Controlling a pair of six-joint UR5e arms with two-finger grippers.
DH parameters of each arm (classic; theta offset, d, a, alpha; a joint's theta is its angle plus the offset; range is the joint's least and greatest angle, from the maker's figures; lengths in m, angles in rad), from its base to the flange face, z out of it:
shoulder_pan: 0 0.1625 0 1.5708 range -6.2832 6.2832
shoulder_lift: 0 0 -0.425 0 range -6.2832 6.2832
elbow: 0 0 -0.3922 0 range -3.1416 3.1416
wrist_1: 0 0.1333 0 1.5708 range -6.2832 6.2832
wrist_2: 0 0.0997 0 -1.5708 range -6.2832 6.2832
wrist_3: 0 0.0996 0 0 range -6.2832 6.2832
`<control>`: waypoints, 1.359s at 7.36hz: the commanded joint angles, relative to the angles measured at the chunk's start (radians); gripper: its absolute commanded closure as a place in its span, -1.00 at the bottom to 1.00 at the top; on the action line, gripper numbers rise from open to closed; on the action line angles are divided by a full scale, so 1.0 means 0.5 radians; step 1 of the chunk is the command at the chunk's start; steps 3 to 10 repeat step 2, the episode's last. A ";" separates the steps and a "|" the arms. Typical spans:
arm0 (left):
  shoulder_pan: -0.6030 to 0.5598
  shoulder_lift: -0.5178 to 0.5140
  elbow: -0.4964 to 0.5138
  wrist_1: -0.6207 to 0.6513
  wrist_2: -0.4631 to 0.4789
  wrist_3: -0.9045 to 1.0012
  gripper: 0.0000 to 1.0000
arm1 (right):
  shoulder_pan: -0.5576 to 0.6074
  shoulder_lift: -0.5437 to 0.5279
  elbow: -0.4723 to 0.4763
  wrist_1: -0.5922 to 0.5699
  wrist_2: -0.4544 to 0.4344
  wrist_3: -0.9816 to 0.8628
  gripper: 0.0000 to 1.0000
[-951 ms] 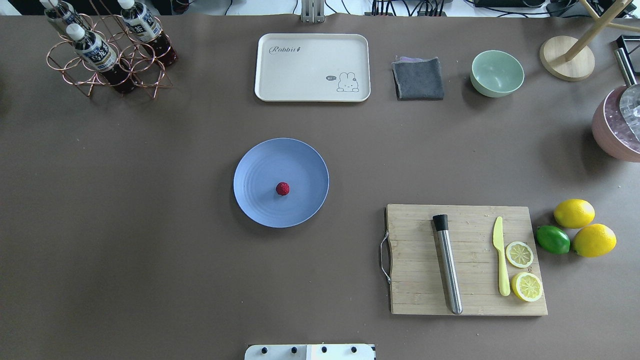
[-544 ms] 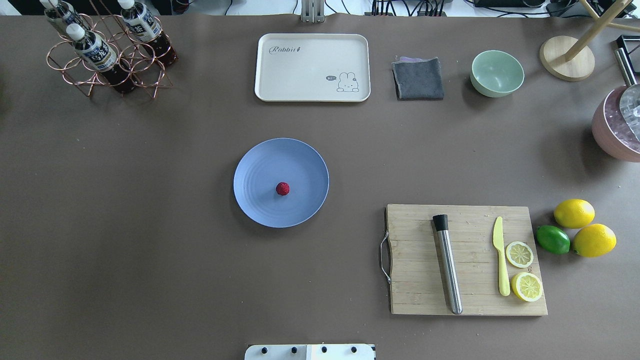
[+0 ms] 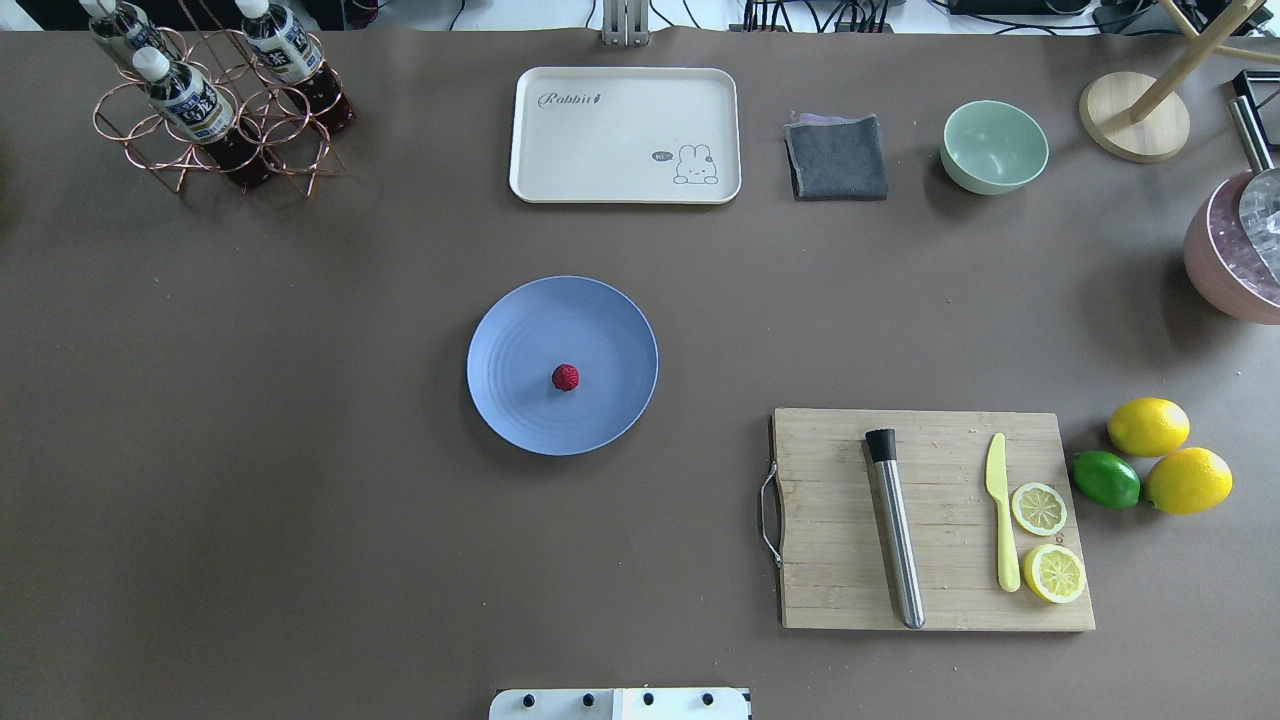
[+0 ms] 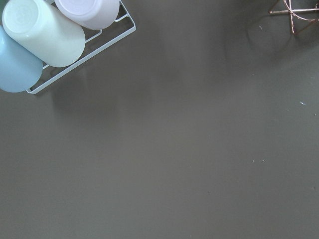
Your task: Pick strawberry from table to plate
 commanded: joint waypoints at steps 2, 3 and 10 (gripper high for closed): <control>-0.001 0.026 -0.003 -0.015 -0.001 0.002 -0.95 | -0.016 0.022 0.009 0.002 0.033 0.047 -1.00; -0.001 0.026 -0.003 -0.015 -0.001 0.002 -0.95 | -0.016 0.022 0.009 0.002 0.033 0.047 -1.00; -0.001 0.026 -0.003 -0.015 -0.001 0.002 -0.95 | -0.016 0.022 0.009 0.002 0.033 0.047 -1.00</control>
